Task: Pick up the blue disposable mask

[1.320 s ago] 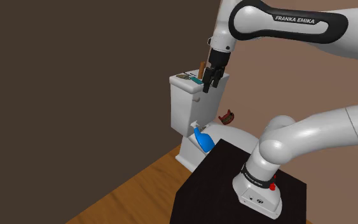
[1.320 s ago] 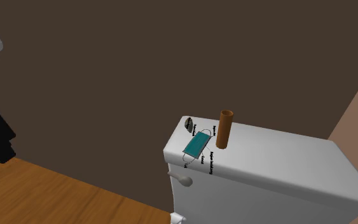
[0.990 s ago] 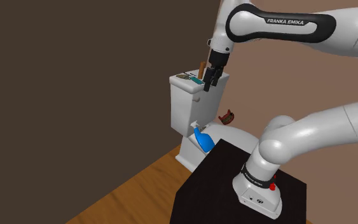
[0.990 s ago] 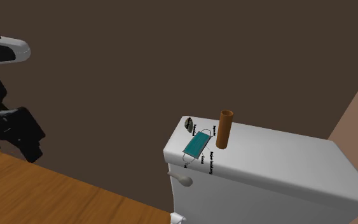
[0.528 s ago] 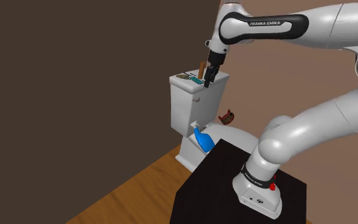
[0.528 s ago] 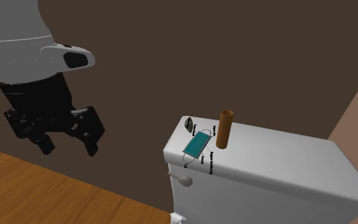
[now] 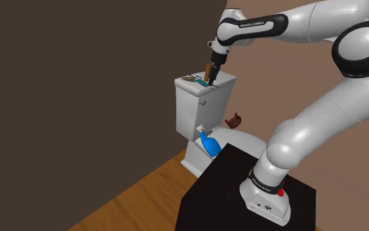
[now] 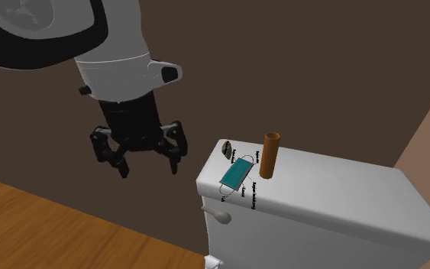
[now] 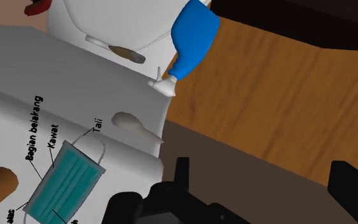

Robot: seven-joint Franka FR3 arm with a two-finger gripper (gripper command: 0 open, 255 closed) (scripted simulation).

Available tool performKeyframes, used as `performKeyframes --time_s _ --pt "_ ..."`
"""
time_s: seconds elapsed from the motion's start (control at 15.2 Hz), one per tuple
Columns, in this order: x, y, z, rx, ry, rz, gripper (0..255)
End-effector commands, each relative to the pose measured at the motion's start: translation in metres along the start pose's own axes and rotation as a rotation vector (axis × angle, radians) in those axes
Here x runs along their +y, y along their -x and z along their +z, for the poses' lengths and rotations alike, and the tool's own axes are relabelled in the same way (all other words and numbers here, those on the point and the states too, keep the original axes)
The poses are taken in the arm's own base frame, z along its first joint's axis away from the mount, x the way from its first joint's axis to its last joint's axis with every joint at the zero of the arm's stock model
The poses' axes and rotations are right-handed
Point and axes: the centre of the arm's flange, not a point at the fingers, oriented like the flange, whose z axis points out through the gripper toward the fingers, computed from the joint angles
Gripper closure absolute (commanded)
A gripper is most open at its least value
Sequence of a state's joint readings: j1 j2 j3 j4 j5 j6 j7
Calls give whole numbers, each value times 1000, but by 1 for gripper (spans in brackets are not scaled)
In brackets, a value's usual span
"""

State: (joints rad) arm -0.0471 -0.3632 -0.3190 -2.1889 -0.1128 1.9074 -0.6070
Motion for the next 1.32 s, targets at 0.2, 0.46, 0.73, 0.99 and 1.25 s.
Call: performKeyframes --time_s 0.2,0.46,0.73,0.99,1.25 --pt "60 -22 12 12 20 -79 0" --pt "104 -44 20 21 34 -141 0" --pt "147 -69 28 31 48 -203 0" --pt "172 -85 37 37 57 -240 0" --pt "171 -84 58 37 57 -240 0"
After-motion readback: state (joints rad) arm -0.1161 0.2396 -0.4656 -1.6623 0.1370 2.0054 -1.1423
